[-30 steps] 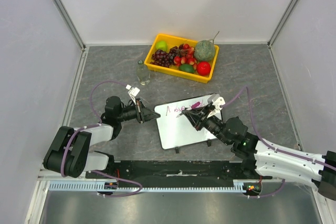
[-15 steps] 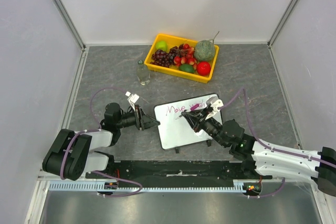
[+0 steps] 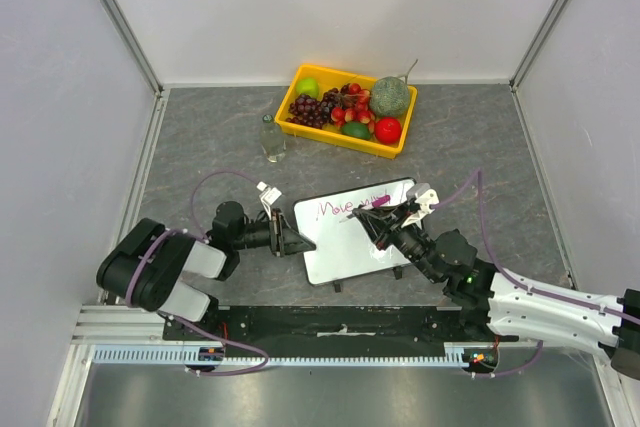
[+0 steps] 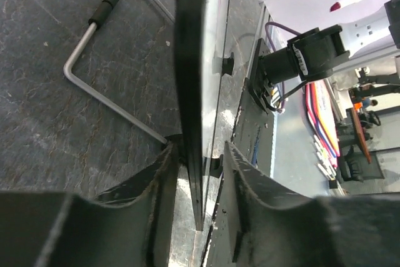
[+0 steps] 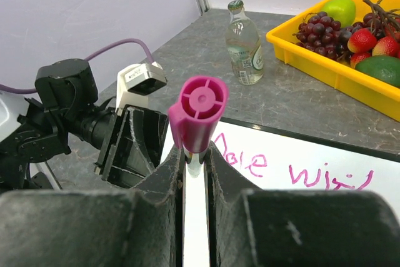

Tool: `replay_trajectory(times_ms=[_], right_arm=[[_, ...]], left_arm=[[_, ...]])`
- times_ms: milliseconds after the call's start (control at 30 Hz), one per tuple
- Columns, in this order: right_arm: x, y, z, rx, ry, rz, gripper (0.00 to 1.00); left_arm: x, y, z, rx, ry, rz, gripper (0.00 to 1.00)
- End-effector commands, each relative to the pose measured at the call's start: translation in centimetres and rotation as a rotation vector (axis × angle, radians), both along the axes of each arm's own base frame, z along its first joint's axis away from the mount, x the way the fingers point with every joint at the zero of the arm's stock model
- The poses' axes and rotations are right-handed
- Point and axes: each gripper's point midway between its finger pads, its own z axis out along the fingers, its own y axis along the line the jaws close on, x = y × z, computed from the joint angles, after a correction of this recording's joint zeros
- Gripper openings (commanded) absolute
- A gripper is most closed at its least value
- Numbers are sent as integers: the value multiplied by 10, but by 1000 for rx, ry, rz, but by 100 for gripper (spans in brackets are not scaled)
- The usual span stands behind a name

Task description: Write a sentence on the whiteboard

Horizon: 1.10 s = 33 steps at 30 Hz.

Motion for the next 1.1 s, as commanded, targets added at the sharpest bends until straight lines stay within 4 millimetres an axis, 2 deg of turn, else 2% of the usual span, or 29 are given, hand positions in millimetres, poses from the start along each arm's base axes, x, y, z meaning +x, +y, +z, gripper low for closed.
replay_trajectory(times_ms=[0,167,333,600,733,1067], right_arm=[[2,-9,8,27,-9,-35,0],[2,-11,6,13,-9,-45,0],[4,-14,4,-2,-13,-56,0],[5,-13,-1,-24,-18,-61,0],[7,-13,-1,-36,-28,-67,0],[6,2,6,-35,-70,-24,0]], left_arm=[[11,-11,20,-82,-74,-1,36],[16,-16,19,-111,-65,-9,2],[23,-13,4,-67,-40,47,2],[50,-6,-18,46,-4,187,2],[59,-4,-26,115,-18,202,2],[45,-8,-30,126,-5,96,2]])
